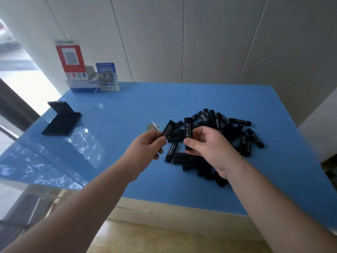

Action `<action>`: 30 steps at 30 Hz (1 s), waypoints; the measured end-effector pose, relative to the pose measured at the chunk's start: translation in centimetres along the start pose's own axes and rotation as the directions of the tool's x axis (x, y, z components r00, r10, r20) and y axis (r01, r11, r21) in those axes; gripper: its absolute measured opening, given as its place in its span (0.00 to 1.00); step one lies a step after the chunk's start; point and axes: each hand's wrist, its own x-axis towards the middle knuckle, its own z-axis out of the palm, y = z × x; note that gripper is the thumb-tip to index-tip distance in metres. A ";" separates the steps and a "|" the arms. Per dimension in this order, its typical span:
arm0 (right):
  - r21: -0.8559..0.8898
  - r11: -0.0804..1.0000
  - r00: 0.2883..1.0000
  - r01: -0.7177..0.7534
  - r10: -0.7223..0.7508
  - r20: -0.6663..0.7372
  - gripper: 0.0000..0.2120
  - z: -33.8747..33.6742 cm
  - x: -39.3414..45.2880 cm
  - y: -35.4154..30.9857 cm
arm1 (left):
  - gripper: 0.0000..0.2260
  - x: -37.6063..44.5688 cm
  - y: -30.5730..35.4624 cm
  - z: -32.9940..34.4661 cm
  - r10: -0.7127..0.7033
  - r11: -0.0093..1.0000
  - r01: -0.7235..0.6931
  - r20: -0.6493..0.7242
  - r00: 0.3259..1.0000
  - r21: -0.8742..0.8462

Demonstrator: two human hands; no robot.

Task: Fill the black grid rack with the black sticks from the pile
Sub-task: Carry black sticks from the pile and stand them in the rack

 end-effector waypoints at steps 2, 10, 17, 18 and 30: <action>-0.001 1.000 1.000 -0.001 0.001 0.029 0.07 2.5 0.2 -0.2 | 0.05 -0.6 -0.8 -2.7 -0.005 1.000 0.005 -0.056 0.998 -0.009; -0.091 0.996 0.994 0.024 -0.015 0.104 0.05 14.3 -0.4 -1.1 | 0.04 -4.9 -3.8 -14.3 -0.026 0.983 -0.013 -0.206 0.978 -0.185; -0.247 0.962 0.993 0.117 -0.115 0.025 0.03 24.8 -1.5 -0.4 | 0.04 -9.4 -6.5 -24.3 -0.005 0.963 -0.070 -0.278 0.961 -0.259; -0.248 0.960 0.992 0.127 -0.127 0.012 0.04 26.2 -1.6 -0.3 | 0.04 -9.9 -6.9 -25.6 0.002 0.964 -0.077 -0.285 0.959 -0.255; -0.261 0.940 0.976 0.218 -0.210 0.059 0.05 37.0 -0.1 -0.3 | 0.08 -10.2 -10.3 -34.8 0.000 0.973 -0.058 -0.253 0.967 -0.221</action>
